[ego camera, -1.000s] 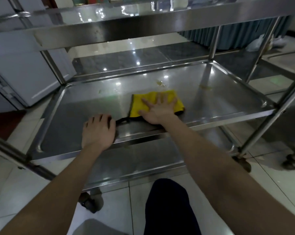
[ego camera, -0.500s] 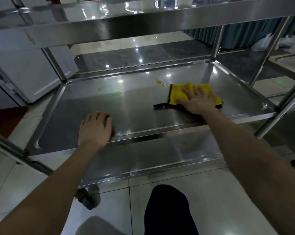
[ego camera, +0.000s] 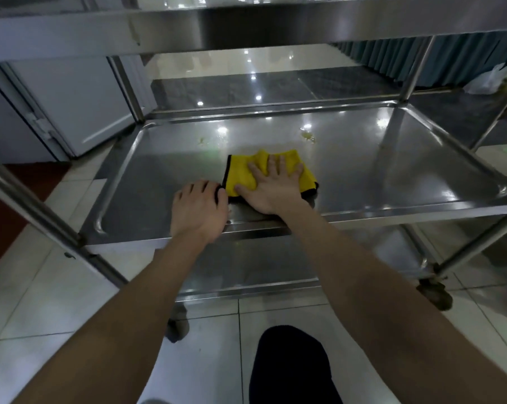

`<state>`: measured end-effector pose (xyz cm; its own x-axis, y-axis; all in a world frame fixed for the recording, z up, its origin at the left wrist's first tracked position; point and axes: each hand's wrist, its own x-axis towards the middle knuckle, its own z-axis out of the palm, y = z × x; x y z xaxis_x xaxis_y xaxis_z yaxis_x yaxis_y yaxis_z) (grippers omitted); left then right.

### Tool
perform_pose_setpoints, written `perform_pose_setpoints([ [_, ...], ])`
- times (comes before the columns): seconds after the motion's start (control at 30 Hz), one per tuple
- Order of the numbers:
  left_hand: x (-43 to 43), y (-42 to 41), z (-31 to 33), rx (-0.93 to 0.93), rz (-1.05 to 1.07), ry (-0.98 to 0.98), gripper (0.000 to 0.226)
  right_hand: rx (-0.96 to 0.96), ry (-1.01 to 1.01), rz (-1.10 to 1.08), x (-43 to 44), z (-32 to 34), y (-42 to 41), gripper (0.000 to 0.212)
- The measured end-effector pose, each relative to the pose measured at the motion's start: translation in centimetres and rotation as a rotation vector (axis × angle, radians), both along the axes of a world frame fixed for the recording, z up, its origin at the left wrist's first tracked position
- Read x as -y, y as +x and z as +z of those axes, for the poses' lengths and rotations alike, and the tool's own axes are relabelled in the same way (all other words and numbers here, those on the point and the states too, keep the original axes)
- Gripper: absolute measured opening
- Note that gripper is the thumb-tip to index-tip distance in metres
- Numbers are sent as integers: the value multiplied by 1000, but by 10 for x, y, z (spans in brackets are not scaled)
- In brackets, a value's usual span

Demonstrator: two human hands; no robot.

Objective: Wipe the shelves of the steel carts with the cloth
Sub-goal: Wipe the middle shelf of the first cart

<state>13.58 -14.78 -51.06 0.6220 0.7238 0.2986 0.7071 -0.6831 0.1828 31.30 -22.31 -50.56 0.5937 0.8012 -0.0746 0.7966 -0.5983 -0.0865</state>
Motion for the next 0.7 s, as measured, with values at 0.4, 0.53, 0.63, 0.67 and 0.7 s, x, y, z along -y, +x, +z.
perform_pose_setpoints([
  [0.4, -2, 1, 2, 16, -48, -56, 47, -3, 122, 16, 77, -9, 12, 80],
  [0.53, -8, 1, -1, 19, -56, -21, 47, 5, 133, -5, 72, -11, 10, 79],
  [0.63, -10, 0, -1, 12, -66, 10, 47, 15, 110, 5, 71, -8, 8, 81],
  [0.67, -11, 0, -1, 10, -68, 11, 46, 13, 98, 20, 71, -7, 8, 83],
  [0.7, -11, 0, -1, 1, -70, 14, 46, 2, 91, 37, 74, -4, 9, 84],
])
